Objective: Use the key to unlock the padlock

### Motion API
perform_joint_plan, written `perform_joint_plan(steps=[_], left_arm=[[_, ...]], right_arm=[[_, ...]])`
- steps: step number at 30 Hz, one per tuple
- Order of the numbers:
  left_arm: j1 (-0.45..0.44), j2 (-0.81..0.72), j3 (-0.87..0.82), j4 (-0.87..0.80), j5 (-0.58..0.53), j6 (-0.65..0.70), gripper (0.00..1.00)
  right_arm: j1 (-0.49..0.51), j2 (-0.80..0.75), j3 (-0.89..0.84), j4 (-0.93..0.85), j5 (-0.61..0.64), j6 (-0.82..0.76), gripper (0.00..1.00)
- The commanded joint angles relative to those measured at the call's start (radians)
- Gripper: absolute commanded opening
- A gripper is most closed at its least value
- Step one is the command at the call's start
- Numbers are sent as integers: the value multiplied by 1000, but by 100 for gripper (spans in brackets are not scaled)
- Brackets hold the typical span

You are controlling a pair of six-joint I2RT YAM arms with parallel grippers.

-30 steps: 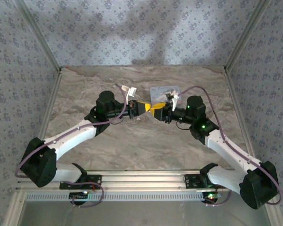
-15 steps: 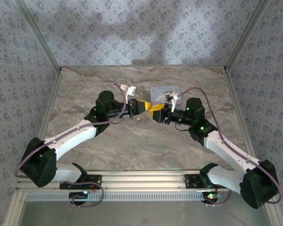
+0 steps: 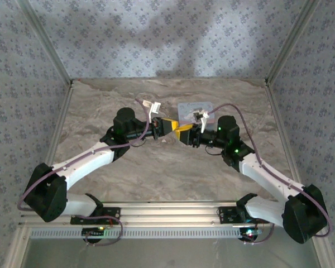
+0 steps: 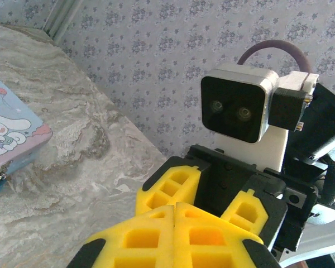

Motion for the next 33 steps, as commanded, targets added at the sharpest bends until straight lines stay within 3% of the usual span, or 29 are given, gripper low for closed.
perform_joint_plan(steps=[1,19,33], left_arm=[[-10,-15,10,40,-4,-7,0],[-9,-19,1,40,-7,-2,0],[-11,-33,-9,25,-19,14,0]], right_arm=[[7,3,28,28,-1,6,30],[4,-4,25,56,11,31,29],[-8,-28,10,41,25,29,4]])
